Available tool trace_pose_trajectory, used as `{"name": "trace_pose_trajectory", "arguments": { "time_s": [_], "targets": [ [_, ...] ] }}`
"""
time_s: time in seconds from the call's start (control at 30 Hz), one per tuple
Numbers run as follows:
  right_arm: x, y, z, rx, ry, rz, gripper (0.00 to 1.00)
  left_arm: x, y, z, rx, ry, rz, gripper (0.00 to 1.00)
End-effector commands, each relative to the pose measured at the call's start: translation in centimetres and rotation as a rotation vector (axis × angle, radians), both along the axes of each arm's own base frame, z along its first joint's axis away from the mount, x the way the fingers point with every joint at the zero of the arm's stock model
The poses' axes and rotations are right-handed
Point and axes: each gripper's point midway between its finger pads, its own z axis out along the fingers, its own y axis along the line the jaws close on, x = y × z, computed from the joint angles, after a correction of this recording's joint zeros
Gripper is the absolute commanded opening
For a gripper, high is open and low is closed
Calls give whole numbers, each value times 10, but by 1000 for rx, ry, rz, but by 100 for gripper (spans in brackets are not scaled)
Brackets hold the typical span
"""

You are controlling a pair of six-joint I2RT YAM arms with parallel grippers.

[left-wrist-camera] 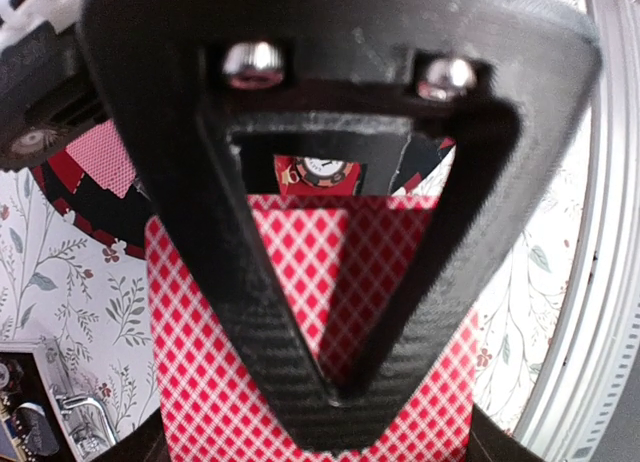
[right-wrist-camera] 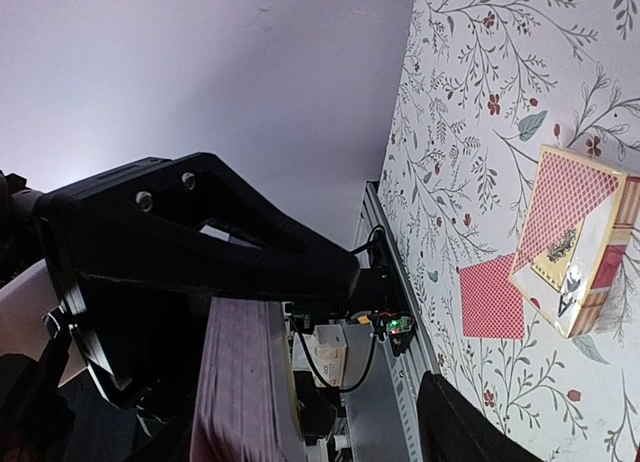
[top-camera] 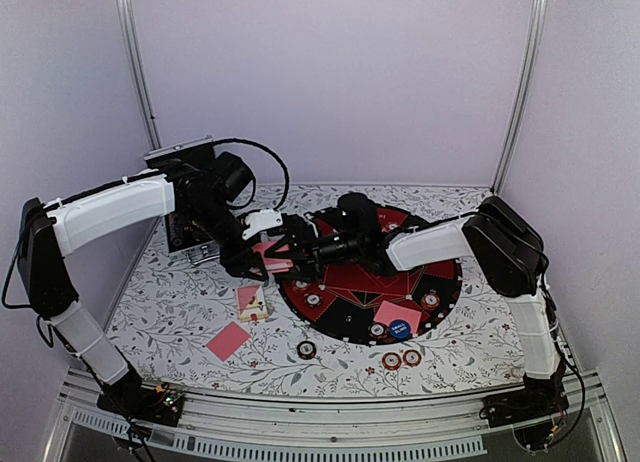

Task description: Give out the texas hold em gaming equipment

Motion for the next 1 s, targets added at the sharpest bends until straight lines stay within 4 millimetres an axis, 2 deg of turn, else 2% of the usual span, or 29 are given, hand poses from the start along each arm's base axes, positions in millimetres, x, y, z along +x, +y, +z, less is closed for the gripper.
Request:
{"name": "trace_pose_trajectory", "arguments": {
  "time_s": [0.0,0.2,0.47,0.67,0.97],
  "targets": [
    [2,-12,-6,-32,25,-14,61,0,-7,14,-42,-39,-27,0],
    [1,-13,2,-22,11,-15,47,1,-6,13,-33,-42,-25,0],
    [3,-28,-1,-42,8,-30,41,1,-3,10,-18,-41,-24,0],
    [4,-35,6,-36,-6,-38,36,1,-3,8,-13,-37,-21,0],
    [8,-47,14,-36,-19,-59,22,1,-1,6,-4,-35,-17,0]
  ]
}}
